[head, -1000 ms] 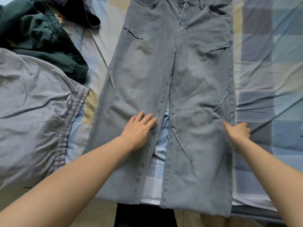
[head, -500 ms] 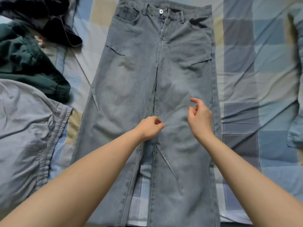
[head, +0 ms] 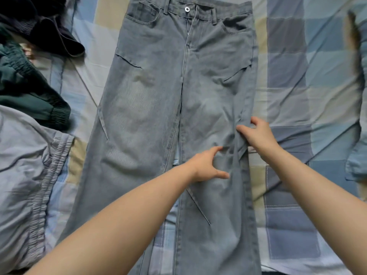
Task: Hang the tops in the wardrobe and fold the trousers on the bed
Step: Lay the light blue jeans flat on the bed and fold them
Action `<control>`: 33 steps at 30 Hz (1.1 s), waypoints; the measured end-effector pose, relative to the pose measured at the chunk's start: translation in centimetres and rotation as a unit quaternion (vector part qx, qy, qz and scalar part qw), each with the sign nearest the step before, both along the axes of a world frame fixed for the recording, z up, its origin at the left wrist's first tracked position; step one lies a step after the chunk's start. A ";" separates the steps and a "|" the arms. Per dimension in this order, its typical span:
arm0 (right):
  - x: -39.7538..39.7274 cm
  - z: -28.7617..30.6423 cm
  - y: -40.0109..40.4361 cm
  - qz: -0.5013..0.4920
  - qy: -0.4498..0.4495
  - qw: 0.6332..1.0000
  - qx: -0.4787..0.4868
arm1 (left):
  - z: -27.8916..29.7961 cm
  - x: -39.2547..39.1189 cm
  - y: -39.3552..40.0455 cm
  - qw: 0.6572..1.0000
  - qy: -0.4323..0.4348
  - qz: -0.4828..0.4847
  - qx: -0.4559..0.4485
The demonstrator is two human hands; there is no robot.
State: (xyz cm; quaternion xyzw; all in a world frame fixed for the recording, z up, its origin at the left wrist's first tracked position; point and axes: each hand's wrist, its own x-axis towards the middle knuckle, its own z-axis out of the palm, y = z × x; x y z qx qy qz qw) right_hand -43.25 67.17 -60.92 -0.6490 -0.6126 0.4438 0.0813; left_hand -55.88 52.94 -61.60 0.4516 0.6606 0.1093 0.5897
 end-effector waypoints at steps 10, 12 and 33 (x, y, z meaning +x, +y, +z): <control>-11.4 8.0 1.0 0.143 -0.030 0.986 0.075 | 4.6 -3.4 0.4 0.938 0.055 0.338 0.049; -14.0 8.0 0.9 0.132 -0.026 0.987 0.087 | 5.5 -7.8 -0.2 0.934 0.074 0.341 0.075; -36.4 -2.0 -1.5 0.449 -0.112 0.882 0.087 | -3.8 -31.0 -6.6 0.962 0.160 0.215 -0.056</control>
